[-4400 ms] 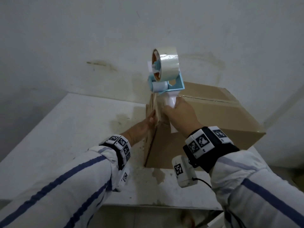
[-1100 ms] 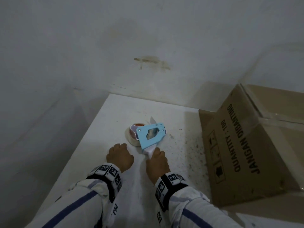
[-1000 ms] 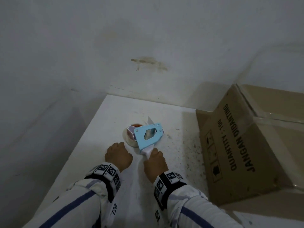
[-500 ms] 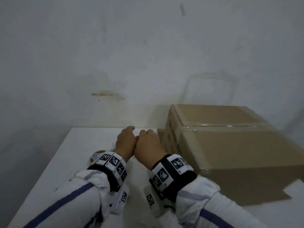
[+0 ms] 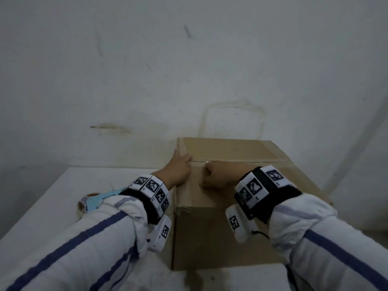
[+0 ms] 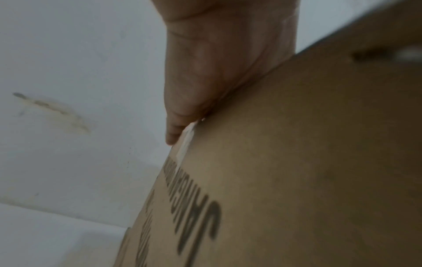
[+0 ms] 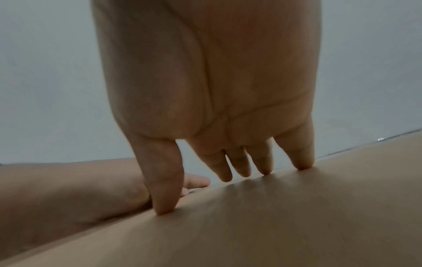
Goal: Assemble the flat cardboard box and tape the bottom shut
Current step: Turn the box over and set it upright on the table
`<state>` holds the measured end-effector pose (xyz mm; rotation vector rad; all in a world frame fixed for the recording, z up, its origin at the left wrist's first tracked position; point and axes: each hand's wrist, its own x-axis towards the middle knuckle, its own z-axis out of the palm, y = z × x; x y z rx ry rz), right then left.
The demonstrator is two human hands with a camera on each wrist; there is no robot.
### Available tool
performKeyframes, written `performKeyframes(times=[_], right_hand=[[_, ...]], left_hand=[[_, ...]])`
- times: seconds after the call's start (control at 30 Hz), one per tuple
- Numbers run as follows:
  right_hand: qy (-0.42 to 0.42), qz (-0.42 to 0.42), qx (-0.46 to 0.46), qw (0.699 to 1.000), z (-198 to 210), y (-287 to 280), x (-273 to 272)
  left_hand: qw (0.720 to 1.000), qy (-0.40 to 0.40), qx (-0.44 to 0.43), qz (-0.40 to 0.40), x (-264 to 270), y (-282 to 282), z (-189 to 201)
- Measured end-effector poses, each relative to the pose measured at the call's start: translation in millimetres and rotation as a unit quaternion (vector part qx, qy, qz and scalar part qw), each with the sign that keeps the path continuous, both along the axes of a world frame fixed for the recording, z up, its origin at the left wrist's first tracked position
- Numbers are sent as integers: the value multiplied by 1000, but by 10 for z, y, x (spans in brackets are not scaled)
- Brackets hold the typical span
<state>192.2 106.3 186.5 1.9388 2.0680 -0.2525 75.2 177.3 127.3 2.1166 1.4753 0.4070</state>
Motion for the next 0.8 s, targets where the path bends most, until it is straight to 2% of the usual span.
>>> performKeyframes(times=[0.1, 0.27, 0.4, 0.57, 0.67, 0.73, 0.8], right_hand=[[21, 16, -27, 999, -8, 139, 147], [17, 28, -49, 998, -88, 328, 329], [48, -30, -78, 995, -36, 449, 533], [16, -106, -60, 992, 74, 400, 967], [12, -142, -98, 985, 116, 248, 1112], [12, -144, -98, 985, 120, 163, 1147], [-8, -127, -102, 987, 128, 61, 1112]], left_hand=[[994, 90, 67, -5, 83, -29, 47], [977, 177, 80, -91, 101, -66, 39], [969, 216, 89, -76, 134, -104, 50], [971, 211, 95, -61, 136, -98, -15], [974, 193, 103, -57, 144, -74, -41], [981, 128, 137, -41, 102, -50, -69], [981, 39, 189, 9, 43, -60, -96]])
